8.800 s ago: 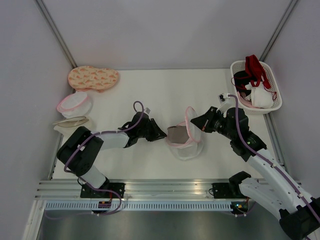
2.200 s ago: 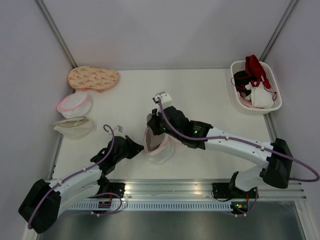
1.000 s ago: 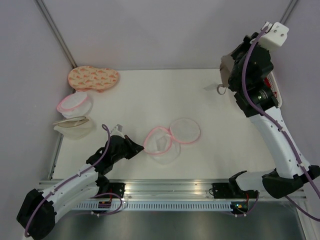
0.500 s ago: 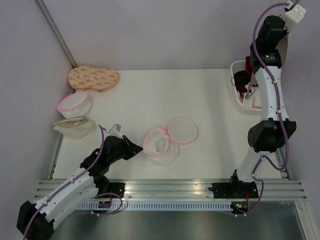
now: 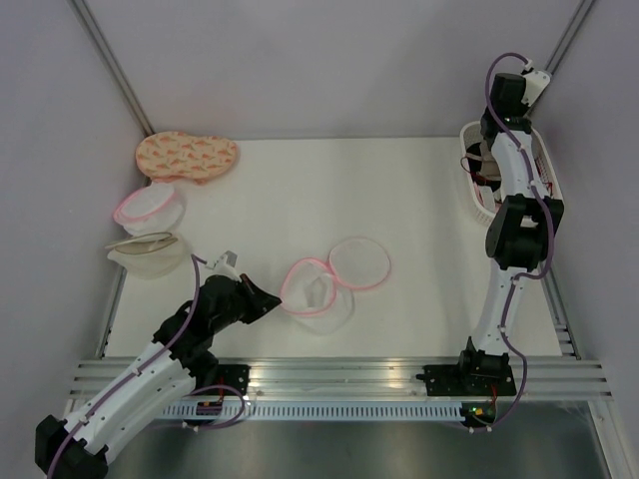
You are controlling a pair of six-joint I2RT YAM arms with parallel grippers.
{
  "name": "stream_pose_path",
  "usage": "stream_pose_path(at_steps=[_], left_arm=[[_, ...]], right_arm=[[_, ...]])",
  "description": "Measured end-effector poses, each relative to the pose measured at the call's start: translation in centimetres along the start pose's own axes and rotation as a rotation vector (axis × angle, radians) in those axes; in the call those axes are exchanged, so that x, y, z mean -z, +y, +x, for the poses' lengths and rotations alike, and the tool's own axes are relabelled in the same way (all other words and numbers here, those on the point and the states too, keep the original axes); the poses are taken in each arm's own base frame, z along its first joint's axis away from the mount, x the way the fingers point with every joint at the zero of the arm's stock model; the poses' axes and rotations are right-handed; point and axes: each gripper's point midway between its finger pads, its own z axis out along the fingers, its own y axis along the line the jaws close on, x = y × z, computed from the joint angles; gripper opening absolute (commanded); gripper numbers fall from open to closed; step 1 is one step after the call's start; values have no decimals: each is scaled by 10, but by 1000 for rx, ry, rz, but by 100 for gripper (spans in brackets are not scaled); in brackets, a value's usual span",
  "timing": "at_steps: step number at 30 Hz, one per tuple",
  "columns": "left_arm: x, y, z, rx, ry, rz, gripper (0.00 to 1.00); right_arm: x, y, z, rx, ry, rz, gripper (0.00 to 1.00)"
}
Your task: Unzip the laundry bag and remove the bra
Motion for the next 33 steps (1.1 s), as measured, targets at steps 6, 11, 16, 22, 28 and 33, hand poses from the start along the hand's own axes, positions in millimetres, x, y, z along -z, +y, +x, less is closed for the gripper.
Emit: stream_pose_path(at_steps=[6,11,16,22,28,33], left_arm=[[1,1,1,0,3,-4,2],[3,-2,-1,0,-7,10,2],[3,-2,-2,0,-15,14,2],[3,-1,-9,0,-51,7,2],[7,-7,-19,1,-96,19,2],[14,-13,-30,3,-149,39,2]], right_arm=[[9,15,-17,-20,13,-64,83],[38,13,-13,-15,56,-103,97],[119,27,-39,-14,23,-201,96],[316,78,31,26,70,-597,91],[375,51,192,176,325,-676,91],[416,-1,284,285,482,-687,90]])
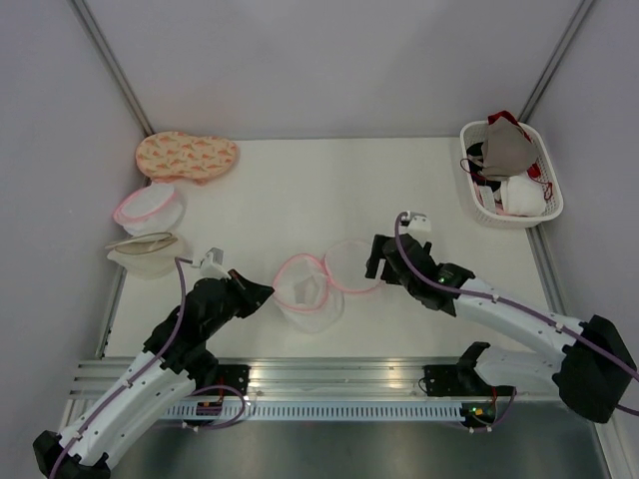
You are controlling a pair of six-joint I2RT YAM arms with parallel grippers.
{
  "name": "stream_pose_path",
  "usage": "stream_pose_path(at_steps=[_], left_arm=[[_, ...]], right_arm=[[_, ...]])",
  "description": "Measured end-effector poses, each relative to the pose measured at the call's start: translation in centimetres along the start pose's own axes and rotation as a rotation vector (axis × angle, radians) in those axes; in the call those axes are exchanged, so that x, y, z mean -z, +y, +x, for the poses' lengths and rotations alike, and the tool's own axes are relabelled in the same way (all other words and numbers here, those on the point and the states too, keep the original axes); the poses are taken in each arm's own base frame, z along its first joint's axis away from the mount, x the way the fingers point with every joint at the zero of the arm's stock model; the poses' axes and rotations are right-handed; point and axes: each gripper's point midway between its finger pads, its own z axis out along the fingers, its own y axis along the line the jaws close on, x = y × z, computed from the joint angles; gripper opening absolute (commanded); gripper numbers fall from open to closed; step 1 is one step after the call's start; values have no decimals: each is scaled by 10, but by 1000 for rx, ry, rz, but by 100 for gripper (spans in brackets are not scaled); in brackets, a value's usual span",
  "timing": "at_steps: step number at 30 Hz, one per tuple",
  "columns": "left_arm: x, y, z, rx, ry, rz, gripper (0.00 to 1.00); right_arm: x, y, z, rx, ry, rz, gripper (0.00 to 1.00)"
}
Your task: Unzip the laundry bag and remove the bra
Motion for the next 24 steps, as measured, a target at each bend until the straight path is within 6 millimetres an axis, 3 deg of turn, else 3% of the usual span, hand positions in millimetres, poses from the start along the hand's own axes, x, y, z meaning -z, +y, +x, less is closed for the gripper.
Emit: stream_pose_path(at_steps=[6,14,24], left_arm=[[0,4,-3,0,-17,-18,2],[-1,10,1,-3,-3,-46,2],[-2,11,1,-3,0,-53,2]], right_arm=[[19,-19,20,-188,-51,-40,88],[-3,-38,81,-370,27,-46,83],[-16,-19,80,-515,9,-124,60]])
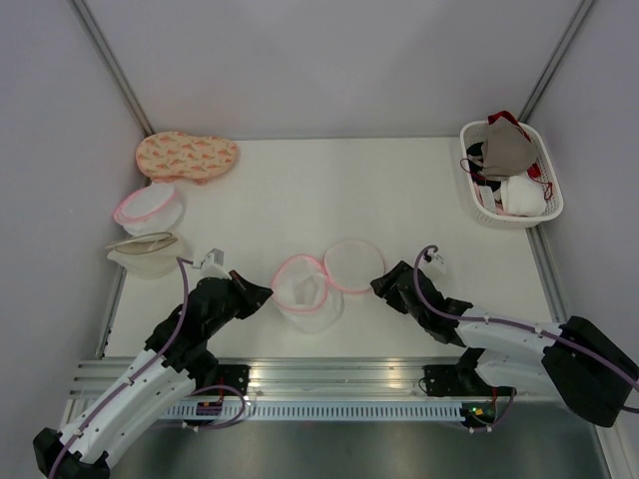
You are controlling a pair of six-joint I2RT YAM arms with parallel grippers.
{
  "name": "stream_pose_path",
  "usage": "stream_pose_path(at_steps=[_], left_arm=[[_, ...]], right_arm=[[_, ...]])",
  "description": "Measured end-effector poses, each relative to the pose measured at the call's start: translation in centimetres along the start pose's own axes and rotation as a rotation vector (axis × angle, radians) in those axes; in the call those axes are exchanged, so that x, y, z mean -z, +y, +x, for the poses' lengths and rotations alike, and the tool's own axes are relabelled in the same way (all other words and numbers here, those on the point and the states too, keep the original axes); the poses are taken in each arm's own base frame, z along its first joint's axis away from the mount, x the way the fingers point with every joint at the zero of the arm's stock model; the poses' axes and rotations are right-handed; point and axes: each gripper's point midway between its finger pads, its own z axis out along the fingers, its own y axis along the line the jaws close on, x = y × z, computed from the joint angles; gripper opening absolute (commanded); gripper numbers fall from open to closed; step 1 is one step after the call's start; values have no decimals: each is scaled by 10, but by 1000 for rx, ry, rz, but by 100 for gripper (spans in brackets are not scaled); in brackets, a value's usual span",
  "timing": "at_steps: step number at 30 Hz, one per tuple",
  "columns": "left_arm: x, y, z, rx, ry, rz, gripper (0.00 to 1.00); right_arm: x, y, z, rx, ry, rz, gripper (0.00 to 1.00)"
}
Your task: Unzip the laundry bag and remove the bra
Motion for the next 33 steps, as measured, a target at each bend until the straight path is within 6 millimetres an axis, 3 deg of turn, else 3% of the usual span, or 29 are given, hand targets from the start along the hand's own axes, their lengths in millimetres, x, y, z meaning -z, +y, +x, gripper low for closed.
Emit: stream_pose_path(at_steps=[4,10,12,13,16,22,25,31,33], left_arm=[[-1,0,1,0,3,-4,2],[-1,0,1,0,3,-2,2],[-1,-1,0,1,2,4,2],[-1,-2,0,2,0,8,2],[-1,-5,-2,3,-4,16,2],[-2,-7,-3,4,-5,20,2],[-2,-7,-3,4,-5,20,2],[-5,-8,-3,4,-4,18,2],[-6,-8,-3,4,-3,15,2]], right_arm=[[-11,-3,7,-14,11,15,58],[-26,11,9,-42,3,-16,54],[-29,13,9,-38,1,-15,44],[-31,12,10,-36,2,-12,30],[-34,8,11,-5,2,5,3],[-33,25,5,79,-11,-34,0],[-27,57,6,210,-8,-103,1],[4,153,15,506,-14,-307,0],[14,172,23,612,-7,-347,0]])
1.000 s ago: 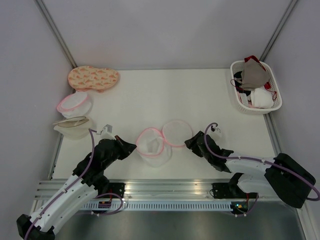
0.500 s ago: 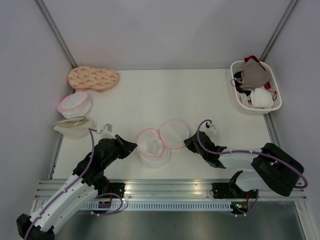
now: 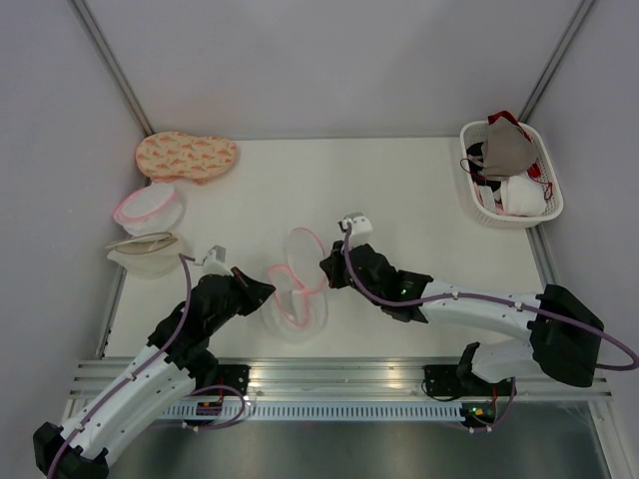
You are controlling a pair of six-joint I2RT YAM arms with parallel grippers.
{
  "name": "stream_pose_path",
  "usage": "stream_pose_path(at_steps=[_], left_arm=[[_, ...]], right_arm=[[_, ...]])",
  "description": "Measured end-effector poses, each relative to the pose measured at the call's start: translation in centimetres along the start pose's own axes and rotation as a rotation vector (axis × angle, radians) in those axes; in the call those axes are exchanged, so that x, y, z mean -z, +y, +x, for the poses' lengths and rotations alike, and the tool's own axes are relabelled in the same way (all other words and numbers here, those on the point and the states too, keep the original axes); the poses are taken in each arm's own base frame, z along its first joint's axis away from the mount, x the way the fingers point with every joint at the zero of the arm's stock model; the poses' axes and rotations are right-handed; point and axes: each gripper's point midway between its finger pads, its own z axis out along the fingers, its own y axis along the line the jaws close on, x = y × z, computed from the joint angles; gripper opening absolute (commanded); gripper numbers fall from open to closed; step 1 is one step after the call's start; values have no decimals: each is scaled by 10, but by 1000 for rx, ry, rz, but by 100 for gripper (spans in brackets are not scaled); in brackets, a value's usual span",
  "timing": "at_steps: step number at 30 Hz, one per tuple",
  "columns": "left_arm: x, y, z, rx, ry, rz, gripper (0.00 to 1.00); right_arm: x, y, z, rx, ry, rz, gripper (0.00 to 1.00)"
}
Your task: Unzip the laundry bag and remove the bra
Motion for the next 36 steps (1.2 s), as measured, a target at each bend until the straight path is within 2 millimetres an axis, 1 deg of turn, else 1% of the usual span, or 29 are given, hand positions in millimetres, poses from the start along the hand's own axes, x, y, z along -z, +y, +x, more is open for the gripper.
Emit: stream_pose_path(at_steps=[3,5,7,10,14,15,16,18,19,20,22,26,30,34,35,36], left_arm=[[0,-2,-1,1,-4,6,2],[0,-3,-2,1,-7,9,2],[0,-3,-2,1,-8,11,2],[1,-5,-3,3,-12,16,2],[3,-8,-8,13,-33,29,3],[5,-9,-11,16,-45,31,9],[6,-10,-13,20,-56,34,32],[10,-13,-19,35,-83,43,59],[13,-16,-23,49,-104,54,80],[15,-16,-27,51,-123,60,89],[21,-19,-34,78,-161,78,99],[28,-20,-41,95,-202,94,99],[28,-17,-40,105,-196,80,100],[28,-17,-39,115,-195,79,100],[28,-16,-39,117,-194,77,100],[28,-15,-39,118,-194,73,99]], right_arm=[[-1,24,3,147,37,-36,0],[-2,35,12,241,75,-50,0],[-1,46,26,357,125,-55,0],[1,56,46,490,180,-55,1],[6,60,63,624,218,-33,1],[8,60,65,648,223,-27,1],[10,59,66,670,228,-21,0],[11,56,66,695,230,-8,0],[12,55,66,706,230,-1,1],[12,53,65,718,231,6,0],[13,51,64,732,228,18,0],[13,48,63,757,231,25,1],[14,50,65,782,238,8,0],[18,59,70,818,252,-45,1],[21,63,72,827,256,-69,2],[23,68,73,835,258,-93,11]])
